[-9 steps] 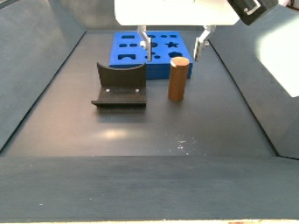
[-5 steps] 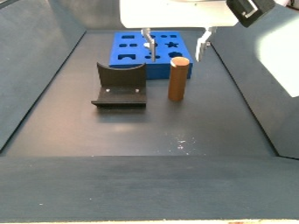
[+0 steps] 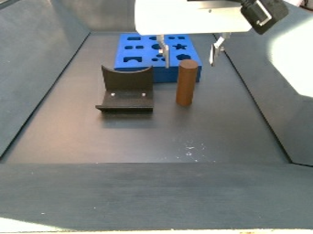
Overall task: Pick up the round object. Move to above the board. Insert the round object.
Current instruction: Pick up the round object.
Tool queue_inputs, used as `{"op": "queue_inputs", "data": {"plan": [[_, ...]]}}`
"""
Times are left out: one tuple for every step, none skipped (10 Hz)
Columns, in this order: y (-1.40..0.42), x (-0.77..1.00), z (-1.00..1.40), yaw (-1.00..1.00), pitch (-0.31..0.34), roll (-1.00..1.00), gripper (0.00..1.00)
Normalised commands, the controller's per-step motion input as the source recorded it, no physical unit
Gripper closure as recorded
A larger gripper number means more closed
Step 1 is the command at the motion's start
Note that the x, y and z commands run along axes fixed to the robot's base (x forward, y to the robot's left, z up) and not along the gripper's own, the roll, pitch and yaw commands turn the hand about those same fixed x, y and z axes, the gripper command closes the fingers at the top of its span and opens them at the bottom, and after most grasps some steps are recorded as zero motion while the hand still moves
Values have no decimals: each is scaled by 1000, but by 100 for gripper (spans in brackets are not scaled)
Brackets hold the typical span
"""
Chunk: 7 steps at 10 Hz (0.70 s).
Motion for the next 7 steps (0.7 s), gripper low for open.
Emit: {"op": "queue_inputs", "data": {"plan": [[-29, 0, -123, 0, 0, 0, 0], [0, 0, 0, 0, 0, 17, 0], [0, -6, -71, 0, 0, 0, 0], [0, -66, -237, 0, -111, 0, 0], [0, -69, -269, 0, -131, -26, 0], [0, -46, -211, 0, -94, -11, 0], [0, -57, -191, 0, -100, 0, 0]]}}
